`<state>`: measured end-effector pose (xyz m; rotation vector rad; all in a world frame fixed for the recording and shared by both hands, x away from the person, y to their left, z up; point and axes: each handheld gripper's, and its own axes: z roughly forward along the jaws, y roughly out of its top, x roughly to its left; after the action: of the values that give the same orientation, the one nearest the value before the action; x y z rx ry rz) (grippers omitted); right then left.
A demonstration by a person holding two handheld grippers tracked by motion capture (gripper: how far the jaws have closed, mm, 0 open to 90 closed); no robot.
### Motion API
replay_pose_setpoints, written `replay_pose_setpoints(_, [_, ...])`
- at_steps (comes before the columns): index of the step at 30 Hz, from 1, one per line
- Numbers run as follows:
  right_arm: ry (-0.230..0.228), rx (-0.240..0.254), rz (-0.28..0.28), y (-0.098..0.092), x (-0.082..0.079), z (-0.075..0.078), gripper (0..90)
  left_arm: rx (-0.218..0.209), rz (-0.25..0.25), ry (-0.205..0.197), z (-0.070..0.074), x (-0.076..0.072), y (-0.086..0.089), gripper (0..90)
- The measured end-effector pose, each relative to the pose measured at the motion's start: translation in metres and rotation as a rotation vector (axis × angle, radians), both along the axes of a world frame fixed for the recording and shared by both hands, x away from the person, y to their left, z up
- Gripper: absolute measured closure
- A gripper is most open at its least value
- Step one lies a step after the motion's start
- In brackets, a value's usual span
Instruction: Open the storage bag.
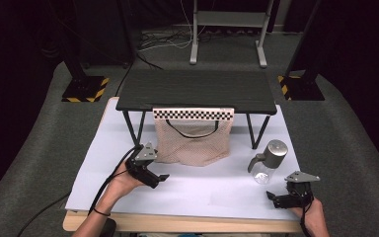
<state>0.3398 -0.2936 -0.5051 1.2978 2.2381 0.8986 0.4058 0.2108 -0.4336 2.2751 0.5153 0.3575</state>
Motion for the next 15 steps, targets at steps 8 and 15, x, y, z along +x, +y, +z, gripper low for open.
replay_pose_setpoints(8, [0.0, 0.001, -0.001, 0.0, 0.0, 0.0, 0.0, -0.001, -0.021, -0.032, 0.015, 0.001, -0.004, 0.3])
replay_pose_setpoints(15, [-0.001, 0.003, -0.003, 0.0, 0.0, 0.0, 0.0, 0.021, -0.032, -0.058, 0.029, 0.004, -0.012, 0.3])
